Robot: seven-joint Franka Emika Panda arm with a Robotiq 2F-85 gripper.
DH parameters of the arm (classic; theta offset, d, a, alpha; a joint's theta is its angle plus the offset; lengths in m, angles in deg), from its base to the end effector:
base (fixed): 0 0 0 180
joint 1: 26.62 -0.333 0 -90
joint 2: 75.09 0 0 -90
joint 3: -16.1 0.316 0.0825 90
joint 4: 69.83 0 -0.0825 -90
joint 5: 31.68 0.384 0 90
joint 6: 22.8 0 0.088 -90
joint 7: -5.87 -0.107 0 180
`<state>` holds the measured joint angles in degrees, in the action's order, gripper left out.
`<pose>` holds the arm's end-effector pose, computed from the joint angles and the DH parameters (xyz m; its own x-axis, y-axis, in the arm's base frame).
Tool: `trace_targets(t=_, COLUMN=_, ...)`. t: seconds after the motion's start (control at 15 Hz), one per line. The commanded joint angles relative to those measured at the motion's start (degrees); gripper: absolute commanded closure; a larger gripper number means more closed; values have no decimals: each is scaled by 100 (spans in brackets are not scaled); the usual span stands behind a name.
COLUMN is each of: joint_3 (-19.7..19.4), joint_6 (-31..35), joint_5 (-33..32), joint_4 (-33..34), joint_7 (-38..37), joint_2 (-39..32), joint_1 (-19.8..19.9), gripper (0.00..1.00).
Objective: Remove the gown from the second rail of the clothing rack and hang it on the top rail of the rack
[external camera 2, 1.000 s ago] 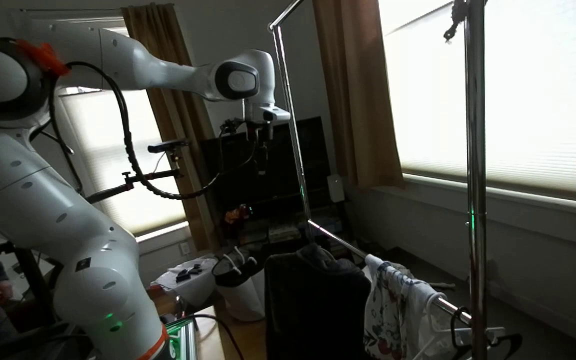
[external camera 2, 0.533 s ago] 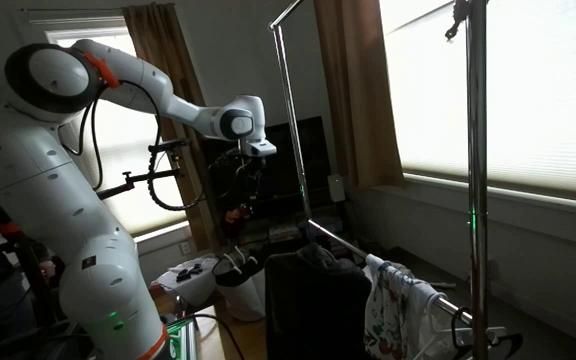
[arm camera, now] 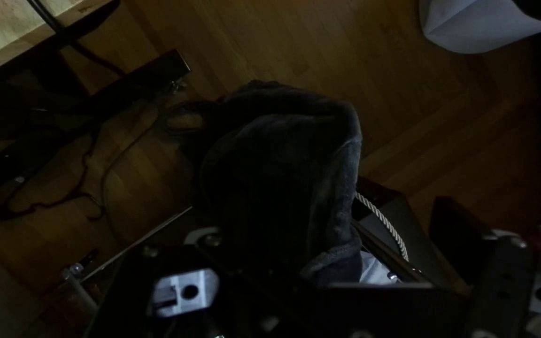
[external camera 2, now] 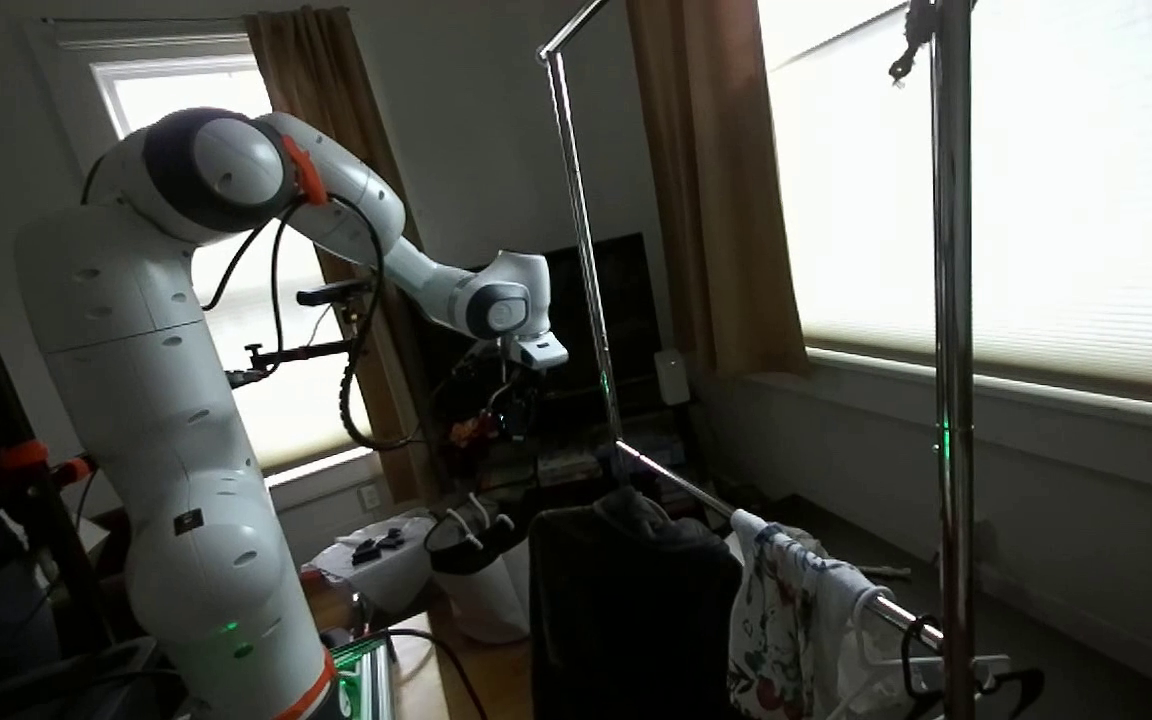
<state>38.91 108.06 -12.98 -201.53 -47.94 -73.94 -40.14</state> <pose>0.4071 0.3089 0.3572 0.8564 -0.4749 -0.2026 -0.5033 -0.8554 -0.1226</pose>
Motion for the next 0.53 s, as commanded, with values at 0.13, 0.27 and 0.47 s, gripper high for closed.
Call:
trace_targets(t=0.13, joint_3=-108, joint_6=588, joint_5=-244, joint_4=148, joint_7=-220, joint_2=-697, joint_1=-309, gripper=0)
trace_targets(t=0.27, joint_3=-110, joint_6=1035, joint_5=-342, joint_4=196, joint_7=-363, joint_2=-1208, joint_1=-486, gripper=0)
trace_targets(t=0.47, joint_3=-319, joint_6=1789, joint_5=-641, joint_4=293, joint_7=-571, joint_2=-1926, joint_1=-811, gripper=0)
